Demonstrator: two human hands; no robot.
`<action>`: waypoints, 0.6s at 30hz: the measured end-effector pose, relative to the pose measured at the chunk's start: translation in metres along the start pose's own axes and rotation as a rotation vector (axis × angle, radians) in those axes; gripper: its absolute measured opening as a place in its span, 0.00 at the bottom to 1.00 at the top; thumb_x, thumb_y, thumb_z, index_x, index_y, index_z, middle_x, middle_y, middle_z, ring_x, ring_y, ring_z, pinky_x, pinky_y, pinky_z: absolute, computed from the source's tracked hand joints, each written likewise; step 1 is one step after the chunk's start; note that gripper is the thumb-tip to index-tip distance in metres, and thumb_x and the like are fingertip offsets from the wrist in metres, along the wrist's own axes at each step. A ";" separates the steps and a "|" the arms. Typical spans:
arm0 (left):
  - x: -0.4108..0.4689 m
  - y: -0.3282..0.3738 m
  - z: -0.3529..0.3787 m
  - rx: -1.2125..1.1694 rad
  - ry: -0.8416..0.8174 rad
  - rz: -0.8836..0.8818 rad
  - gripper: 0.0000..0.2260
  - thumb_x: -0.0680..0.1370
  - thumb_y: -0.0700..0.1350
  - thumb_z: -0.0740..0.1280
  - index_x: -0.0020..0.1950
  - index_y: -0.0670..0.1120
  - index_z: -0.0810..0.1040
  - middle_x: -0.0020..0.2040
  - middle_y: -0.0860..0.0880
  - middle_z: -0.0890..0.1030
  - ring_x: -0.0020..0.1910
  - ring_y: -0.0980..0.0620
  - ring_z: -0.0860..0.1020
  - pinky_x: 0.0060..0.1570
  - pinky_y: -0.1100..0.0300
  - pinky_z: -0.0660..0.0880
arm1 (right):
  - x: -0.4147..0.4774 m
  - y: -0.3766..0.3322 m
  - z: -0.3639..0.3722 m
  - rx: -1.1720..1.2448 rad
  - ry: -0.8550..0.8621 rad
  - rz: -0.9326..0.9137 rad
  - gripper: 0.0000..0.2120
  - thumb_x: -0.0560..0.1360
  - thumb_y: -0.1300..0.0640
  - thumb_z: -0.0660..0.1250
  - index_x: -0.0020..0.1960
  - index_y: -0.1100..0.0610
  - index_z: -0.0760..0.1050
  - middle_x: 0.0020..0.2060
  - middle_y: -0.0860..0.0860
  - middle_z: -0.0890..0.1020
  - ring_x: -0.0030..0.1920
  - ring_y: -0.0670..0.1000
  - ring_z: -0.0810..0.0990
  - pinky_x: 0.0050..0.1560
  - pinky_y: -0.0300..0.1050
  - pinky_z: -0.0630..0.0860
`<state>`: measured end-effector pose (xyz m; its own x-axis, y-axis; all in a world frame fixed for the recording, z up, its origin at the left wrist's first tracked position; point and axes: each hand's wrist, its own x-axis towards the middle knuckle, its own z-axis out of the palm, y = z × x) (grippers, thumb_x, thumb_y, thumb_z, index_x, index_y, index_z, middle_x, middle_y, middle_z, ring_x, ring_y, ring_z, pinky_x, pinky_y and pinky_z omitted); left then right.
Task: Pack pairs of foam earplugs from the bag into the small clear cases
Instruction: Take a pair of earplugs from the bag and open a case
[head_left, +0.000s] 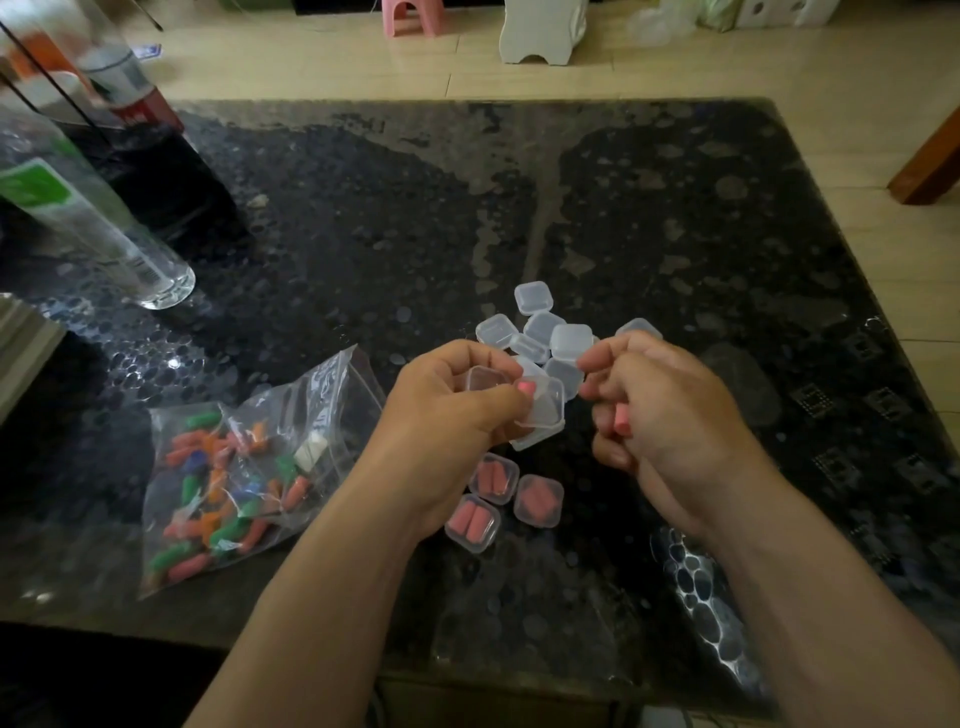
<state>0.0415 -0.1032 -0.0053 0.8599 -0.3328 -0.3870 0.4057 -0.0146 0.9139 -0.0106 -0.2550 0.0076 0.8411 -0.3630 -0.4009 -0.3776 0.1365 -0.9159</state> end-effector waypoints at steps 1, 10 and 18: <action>0.001 -0.001 0.000 0.024 0.014 0.001 0.13 0.75 0.32 0.74 0.38 0.50 0.84 0.43 0.44 0.84 0.43 0.48 0.84 0.50 0.51 0.79 | 0.000 0.000 -0.001 -0.032 -0.010 0.001 0.14 0.75 0.70 0.55 0.46 0.56 0.76 0.37 0.53 0.76 0.32 0.48 0.69 0.29 0.45 0.63; -0.004 -0.001 0.007 0.078 0.095 0.030 0.06 0.76 0.32 0.74 0.45 0.41 0.81 0.40 0.42 0.83 0.41 0.44 0.85 0.40 0.55 0.82 | -0.007 0.004 -0.006 -0.270 0.024 -0.338 0.15 0.70 0.61 0.79 0.47 0.50 0.75 0.43 0.51 0.81 0.43 0.52 0.86 0.42 0.41 0.83; -0.008 0.005 0.006 -0.094 -0.073 -0.015 0.06 0.75 0.32 0.73 0.49 0.40 0.82 0.45 0.42 0.86 0.46 0.45 0.86 0.47 0.53 0.82 | -0.012 0.005 0.002 -0.420 0.164 -0.606 0.10 0.72 0.51 0.78 0.41 0.51 0.77 0.34 0.44 0.81 0.36 0.45 0.81 0.33 0.35 0.76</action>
<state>0.0351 -0.1066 0.0028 0.8300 -0.4013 -0.3874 0.4486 0.0676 0.8912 -0.0221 -0.2478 0.0079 0.8923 -0.4000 0.2092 -0.0106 -0.4819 -0.8762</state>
